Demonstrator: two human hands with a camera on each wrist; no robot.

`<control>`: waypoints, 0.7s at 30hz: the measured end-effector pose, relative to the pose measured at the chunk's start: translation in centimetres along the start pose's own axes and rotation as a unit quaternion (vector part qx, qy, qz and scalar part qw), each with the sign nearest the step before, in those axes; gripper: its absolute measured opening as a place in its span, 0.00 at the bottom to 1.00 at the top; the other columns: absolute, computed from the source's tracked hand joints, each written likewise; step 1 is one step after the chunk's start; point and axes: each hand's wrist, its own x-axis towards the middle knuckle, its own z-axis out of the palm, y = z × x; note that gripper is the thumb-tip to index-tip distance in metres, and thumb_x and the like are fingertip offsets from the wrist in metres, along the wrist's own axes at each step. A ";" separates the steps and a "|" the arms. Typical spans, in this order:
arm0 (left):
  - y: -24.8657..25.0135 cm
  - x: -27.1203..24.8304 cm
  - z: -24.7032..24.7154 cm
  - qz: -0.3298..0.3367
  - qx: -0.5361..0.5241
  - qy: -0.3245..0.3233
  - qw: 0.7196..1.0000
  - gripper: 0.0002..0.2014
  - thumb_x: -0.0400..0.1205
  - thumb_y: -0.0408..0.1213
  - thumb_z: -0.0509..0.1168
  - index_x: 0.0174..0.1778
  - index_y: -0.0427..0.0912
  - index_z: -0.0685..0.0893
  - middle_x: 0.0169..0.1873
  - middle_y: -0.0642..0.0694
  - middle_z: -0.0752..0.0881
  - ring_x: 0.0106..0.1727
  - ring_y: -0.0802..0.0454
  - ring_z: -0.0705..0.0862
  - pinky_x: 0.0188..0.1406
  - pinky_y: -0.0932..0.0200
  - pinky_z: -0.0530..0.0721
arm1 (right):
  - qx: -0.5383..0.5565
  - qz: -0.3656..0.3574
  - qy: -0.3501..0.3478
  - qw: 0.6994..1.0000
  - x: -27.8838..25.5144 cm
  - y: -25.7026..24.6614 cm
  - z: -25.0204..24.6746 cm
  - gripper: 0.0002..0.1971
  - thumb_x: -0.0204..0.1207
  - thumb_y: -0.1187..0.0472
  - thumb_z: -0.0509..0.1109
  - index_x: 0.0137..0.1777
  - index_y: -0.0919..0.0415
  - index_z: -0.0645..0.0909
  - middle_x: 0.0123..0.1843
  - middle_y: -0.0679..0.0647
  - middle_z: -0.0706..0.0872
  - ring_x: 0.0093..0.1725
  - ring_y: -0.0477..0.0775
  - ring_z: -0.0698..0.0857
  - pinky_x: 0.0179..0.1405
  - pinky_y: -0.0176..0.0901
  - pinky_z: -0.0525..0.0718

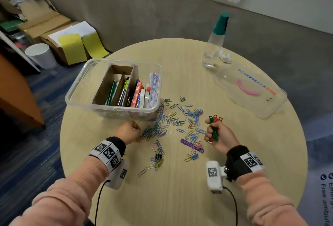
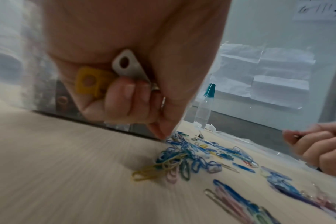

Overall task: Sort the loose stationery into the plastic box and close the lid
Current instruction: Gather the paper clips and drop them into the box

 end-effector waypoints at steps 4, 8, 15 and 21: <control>1.0 -0.5 1.4 0.054 -0.036 -0.044 0.997 0.09 0.82 0.39 0.62 0.50 0.37 0.82 0.41 0.44 0.82 0.43 0.50 0.80 0.45 0.60 0.75 | -0.067 0.007 0.021 0.998 -0.1 0.7 0.4 0.12 0.79 0.72 0.51 0.48 0.63 0.75 0.29 0.53 0.71 0.22 0.48 0.71 0.23 0.39 0.71; 3.3 -1.0 3.8 0.127 0.001 -0.083 0.988 0.10 0.82 0.39 0.63 0.52 0.38 0.83 0.41 0.47 0.83 0.42 0.53 0.79 0.45 0.61 0.76 | -0.399 -0.076 0.034 0.913 0.0 1.8 1.6 0.05 0.79 0.64 0.62 0.42 0.59 0.76 0.28 0.49 0.71 0.23 0.46 0.72 0.31 0.43 0.80; 6.6 -1.0 6.0 0.176 0.058 -0.069 0.980 0.08 0.80 0.36 0.62 0.54 0.44 0.82 0.57 0.46 0.84 0.57 0.49 0.81 0.57 0.57 0.78 | -0.761 -0.125 0.010 0.637 0.7 4.1 3.3 0.10 0.72 0.48 0.69 0.48 0.52 0.80 0.51 0.51 0.86 0.53 0.56 0.84 0.48 0.44 0.79; 6.2 -0.5 6.0 0.130 0.023 -0.042 0.990 0.07 0.80 0.34 0.62 0.51 0.45 0.83 0.57 0.46 0.83 0.51 0.51 0.81 0.53 0.59 0.79 | -0.776 -0.132 -0.004 0.617 0.8 3.8 2.8 0.03 0.74 0.55 0.65 0.45 0.52 0.76 0.52 0.54 0.86 0.54 0.59 0.84 0.44 0.43 0.76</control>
